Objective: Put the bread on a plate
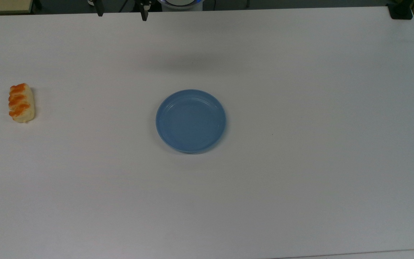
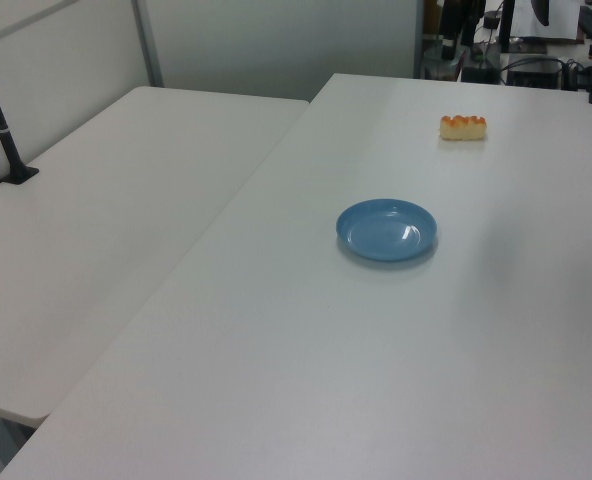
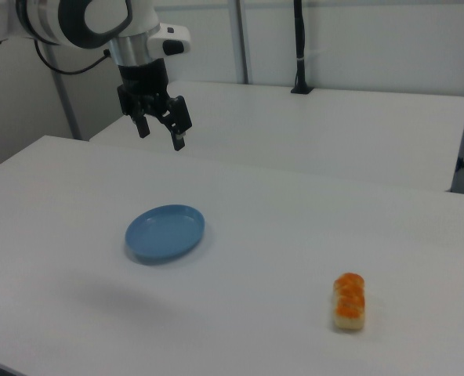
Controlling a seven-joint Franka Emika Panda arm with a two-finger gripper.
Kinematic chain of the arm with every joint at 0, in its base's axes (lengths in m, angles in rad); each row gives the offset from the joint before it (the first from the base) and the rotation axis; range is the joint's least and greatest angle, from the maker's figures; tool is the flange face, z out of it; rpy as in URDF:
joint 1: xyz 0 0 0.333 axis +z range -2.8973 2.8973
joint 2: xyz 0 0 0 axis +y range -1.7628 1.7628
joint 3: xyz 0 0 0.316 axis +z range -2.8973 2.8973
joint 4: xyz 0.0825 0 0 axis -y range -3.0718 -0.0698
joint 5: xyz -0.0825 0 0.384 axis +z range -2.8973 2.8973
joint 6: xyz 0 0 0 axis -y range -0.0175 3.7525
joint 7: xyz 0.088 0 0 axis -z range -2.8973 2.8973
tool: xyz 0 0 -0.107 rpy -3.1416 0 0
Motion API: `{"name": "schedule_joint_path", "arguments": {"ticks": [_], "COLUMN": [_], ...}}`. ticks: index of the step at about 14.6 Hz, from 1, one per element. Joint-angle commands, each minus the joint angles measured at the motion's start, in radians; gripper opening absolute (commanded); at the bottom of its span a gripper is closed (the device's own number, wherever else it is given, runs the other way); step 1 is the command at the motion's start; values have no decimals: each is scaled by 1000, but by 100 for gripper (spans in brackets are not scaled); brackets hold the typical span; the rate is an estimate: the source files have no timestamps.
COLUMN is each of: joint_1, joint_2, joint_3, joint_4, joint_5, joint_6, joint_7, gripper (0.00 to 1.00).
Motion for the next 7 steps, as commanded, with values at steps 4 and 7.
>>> {"name": "schedule_joint_path", "arguments": {"ticks": [4, 7], "joint_1": [-5, -60], "joint_2": [-17, -10], "joint_3": [-6, -13], "joint_4": [-12, -48], "joint_5": [-7, -10], "joint_6": [-102, -91], "joint_7": [-55, -275], "gripper": [100, 100]}}
